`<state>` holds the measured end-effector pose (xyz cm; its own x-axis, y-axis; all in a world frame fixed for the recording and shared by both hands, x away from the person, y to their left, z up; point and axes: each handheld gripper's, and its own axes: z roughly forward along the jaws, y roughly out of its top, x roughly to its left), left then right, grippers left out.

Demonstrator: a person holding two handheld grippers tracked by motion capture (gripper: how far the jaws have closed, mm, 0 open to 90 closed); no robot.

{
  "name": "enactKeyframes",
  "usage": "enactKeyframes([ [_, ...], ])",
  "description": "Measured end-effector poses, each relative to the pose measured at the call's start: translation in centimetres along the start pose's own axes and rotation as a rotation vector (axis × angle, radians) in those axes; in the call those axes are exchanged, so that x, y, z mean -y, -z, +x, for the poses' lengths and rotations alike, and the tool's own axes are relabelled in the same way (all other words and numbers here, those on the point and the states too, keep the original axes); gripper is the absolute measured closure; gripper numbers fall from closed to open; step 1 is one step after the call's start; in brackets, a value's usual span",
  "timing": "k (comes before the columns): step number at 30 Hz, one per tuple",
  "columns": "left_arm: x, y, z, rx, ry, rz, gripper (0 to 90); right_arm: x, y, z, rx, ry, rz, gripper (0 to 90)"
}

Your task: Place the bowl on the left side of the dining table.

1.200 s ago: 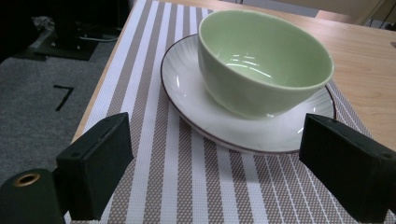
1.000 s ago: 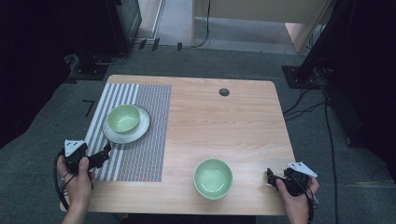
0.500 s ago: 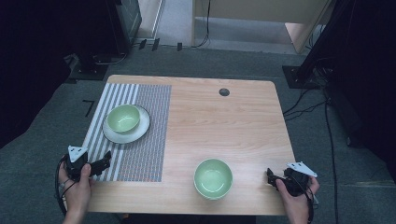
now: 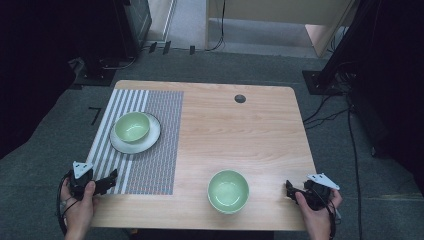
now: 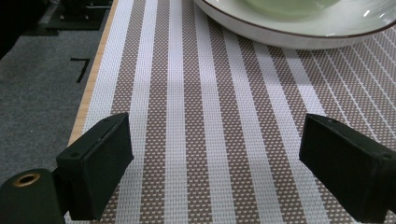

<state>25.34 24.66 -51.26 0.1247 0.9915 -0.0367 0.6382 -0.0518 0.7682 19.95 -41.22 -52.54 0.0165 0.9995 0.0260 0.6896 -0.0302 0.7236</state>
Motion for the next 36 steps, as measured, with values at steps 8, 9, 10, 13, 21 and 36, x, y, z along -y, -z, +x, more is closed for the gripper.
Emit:
enactKeyframes([
  [8,0.26,-0.24,0.06,-0.004,-0.018,0.021,9.1,0.0,0.01,0.01,0.001,-0.001,0.0,7.9],
  [9,0.27,-0.25,-0.02,-0.003,-0.023,0.02,9.1,0.0,0.01,0.01,0.001,-0.001,0.0,7.9],
  [10,0.28,-0.27,-0.1,-0.001,-0.026,0.021,9.2,0.0,0.0,0.0,0.0,0.0,0.0,7.9],
  [13,0.28,-0.3,-0.28,0.002,-0.041,0.027,9.2,0.0,0.0,0.0,0.0,0.0,0.0,7.9],
  [21,0.26,-0.51,-0.51,0.003,-0.064,0.053,9.2,0.01,0.0,0.0,0.0,0.0,0.0,7.9],
  [36,0.12,-0.73,-0.49,0.014,-0.06,0.062,8.3,0.0,0.0,0.01,0.0,0.0,0.0,7.9],
])
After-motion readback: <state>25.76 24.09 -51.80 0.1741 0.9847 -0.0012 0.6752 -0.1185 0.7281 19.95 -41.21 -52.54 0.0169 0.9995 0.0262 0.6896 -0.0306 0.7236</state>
